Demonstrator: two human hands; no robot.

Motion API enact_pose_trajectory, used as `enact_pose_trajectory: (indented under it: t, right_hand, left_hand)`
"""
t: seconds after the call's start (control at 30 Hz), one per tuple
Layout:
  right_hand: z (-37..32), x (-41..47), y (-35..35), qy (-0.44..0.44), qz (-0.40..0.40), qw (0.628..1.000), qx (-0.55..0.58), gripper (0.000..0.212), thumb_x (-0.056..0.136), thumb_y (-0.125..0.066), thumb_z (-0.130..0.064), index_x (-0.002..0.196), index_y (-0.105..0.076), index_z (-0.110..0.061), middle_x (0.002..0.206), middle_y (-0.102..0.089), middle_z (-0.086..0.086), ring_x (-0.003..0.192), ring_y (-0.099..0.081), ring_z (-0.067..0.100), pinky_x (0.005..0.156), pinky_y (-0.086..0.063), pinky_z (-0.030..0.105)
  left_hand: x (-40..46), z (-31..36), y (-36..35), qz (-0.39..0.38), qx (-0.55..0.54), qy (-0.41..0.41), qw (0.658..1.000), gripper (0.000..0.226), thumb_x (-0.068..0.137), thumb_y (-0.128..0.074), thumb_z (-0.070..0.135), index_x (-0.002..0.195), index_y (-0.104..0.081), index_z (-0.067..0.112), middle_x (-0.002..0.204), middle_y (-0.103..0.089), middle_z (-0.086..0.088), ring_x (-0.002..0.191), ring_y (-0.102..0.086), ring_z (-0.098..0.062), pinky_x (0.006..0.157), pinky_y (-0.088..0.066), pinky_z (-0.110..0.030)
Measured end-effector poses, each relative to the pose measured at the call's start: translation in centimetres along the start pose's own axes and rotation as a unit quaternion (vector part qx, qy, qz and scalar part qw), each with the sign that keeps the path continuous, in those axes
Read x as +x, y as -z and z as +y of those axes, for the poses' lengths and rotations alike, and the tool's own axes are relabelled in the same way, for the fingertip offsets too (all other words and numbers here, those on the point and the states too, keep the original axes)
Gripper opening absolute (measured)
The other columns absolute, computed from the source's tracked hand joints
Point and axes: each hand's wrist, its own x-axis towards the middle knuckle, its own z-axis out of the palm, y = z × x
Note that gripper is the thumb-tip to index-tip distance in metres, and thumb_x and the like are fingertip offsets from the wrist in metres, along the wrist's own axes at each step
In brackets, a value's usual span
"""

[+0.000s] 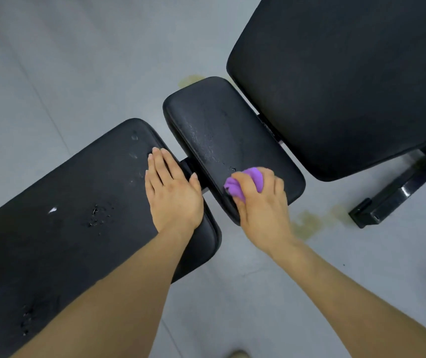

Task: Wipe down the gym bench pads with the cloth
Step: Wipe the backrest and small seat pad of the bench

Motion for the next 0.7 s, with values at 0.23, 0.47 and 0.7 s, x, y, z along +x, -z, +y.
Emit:
enact_pose_trajectory:
  t: [0.23, 0.47, 0.7]
  right_hand:
    - [-2.1, 11.0, -1.4, -0.017, -0.012, 1.000, -0.014, 0.035, 0.095, -0.046, -0.026, 0.130, -0.043, -0.024, 0.136, -0.031, 0.011, 0.113, -0.035, 0.030, 0.098, -0.034, 0.039]
    - [-0.2, -0.2, 0.3, 0.058, -0.037, 0.997, 0.033, 0.033, 0.088, -0.059, -0.021, 0.119, -0.052, -0.029, 0.128, -0.046, 0.004, 0.109, -0.043, 0.028, 0.089, -0.041, 0.035]
    - [-2.6, 11.3, -2.2, 0.047, -0.031, 0.998, -0.022, 0.035, 0.094, -0.047, -0.028, 0.130, -0.045, -0.027, 0.135, -0.034, 0.009, 0.111, -0.037, 0.030, 0.097, -0.033, 0.038]
  left_hand:
    - [0.0, 0.0, 0.0, -0.004, 0.006, 0.000, 1.000, 0.070, 0.097, -0.030, 0.038, 0.148, 0.003, 0.003, 0.158, 0.003, -0.014, 0.146, 0.001, -0.025, 0.118, -0.001, -0.036]
    - [0.1, 0.1, 0.0, -0.002, -0.006, 0.005, 1.000, 0.069, 0.097, -0.030, 0.039, 0.148, 0.001, 0.003, 0.157, 0.000, -0.014, 0.146, -0.001, -0.026, 0.118, -0.003, -0.036]
    - [0.0, 0.0, 0.2, -0.010, -0.002, 0.009, 1.000, 0.071, 0.097, -0.030, 0.040, 0.148, 0.003, 0.003, 0.158, 0.002, -0.014, 0.146, 0.002, -0.025, 0.118, -0.001, -0.036]
